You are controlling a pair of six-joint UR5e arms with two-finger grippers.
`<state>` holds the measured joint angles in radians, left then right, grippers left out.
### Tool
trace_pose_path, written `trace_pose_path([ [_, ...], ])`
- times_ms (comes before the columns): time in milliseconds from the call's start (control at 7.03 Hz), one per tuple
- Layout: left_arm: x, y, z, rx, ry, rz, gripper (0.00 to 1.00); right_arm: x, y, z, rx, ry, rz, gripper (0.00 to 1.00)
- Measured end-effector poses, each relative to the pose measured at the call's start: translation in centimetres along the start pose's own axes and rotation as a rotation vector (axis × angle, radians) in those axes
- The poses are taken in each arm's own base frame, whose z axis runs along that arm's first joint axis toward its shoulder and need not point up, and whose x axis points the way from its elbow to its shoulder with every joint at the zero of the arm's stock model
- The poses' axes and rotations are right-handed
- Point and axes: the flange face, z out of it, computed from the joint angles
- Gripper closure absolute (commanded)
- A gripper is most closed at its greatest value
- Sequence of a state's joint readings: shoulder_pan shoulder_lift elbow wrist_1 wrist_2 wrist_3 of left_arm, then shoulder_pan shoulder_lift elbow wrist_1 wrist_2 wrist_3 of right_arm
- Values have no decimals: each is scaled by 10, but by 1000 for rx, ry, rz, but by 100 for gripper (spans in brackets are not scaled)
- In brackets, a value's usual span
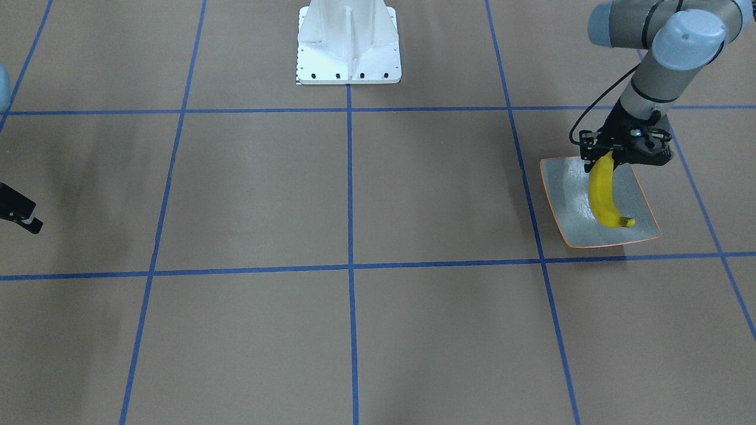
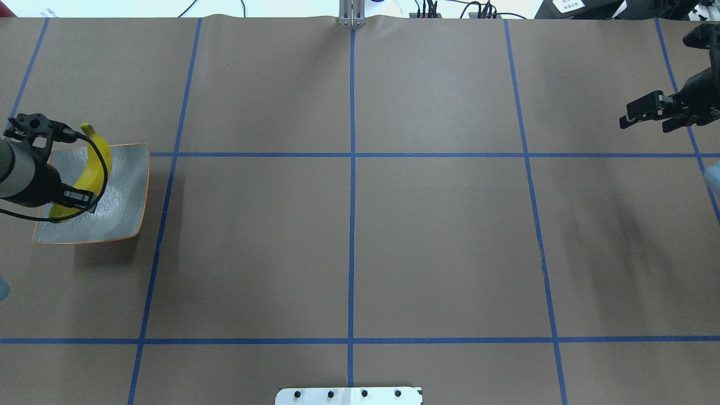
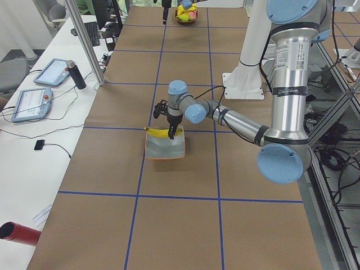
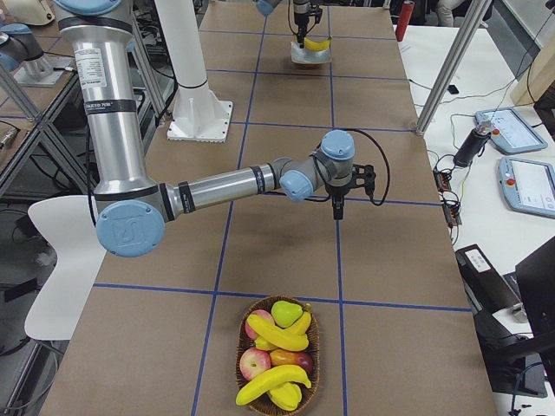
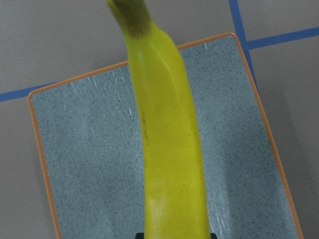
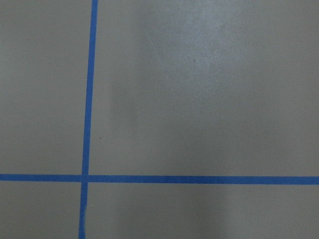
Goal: Transfer all bananas from basket to plate
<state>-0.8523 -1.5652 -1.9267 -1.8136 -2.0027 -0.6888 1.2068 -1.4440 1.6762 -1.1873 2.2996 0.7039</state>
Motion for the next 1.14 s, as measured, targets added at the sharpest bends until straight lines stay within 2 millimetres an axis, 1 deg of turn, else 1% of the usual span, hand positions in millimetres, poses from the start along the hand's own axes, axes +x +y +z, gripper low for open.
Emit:
trace_pose_path([
  [142,2,1,7,-9,-6,5,1,3,-1,-1,2,0,4,1],
  [427,4,3,7,-8,-5,10,0,8,-3,-5,7,2,12,1],
  [569,3,3,5,-5,-3,11,0,14,-4,-7,11,7,19,1],
  [711,1,5,3,-1,-2,9,0,25,-7,-13,16,26,18,1],
  [853,1,5,-1,3,1,10,0,42,-11,-20,8,69,-20,1],
  [995,-2,2,-10,13,5,18,0,65,-14,-25,-16,135,-81,1],
  [1138,-11,-6,-21,16,0,28,0,88,-16,-30,-44,200,-144,1],
])
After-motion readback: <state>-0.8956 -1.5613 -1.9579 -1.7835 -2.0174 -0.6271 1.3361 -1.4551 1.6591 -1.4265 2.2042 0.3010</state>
